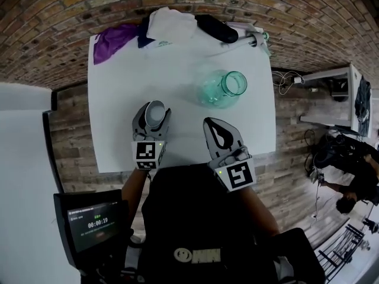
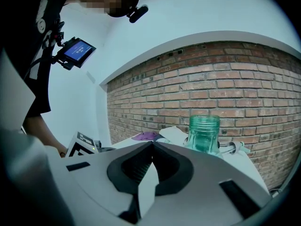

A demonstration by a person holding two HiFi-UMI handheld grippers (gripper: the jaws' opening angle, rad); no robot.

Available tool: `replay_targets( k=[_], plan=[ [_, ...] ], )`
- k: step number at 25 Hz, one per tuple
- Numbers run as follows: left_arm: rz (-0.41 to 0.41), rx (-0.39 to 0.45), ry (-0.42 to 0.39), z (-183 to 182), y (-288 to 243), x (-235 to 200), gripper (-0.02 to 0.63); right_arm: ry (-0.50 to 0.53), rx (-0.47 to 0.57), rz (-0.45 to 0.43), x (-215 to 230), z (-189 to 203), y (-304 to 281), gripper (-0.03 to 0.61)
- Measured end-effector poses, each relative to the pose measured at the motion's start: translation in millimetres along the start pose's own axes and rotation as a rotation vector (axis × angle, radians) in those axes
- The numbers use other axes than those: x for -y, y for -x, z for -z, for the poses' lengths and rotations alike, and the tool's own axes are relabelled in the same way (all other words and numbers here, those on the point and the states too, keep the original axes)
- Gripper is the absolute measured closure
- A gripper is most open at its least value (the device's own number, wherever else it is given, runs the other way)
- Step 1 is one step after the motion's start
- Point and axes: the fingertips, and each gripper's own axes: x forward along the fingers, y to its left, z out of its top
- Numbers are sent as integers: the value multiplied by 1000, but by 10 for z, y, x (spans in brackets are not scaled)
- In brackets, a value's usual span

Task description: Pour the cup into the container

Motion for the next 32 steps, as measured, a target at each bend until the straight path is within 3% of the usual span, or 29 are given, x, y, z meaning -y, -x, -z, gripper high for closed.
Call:
replay_targets(
  k=[7,13,20,25,32],
  plan=[
    [131,49,-75,-695,197,416,324,3,44,-35,271,-17,267,575],
    [305,30,-106,-1225,230,922,324,-40,70,-49,601,-15,470,575],
    [371,-11,-224,-1522,77,1202,324,-30,109,-51,907,30,552,575],
    [408,-87,-263,-1638,-105,1255,324,-28,118,-59,995,29,572,575],
    [434,-240,-397,-1687,-312,1288,324,-26,133,-74,1127,21,552,575]
  ],
)
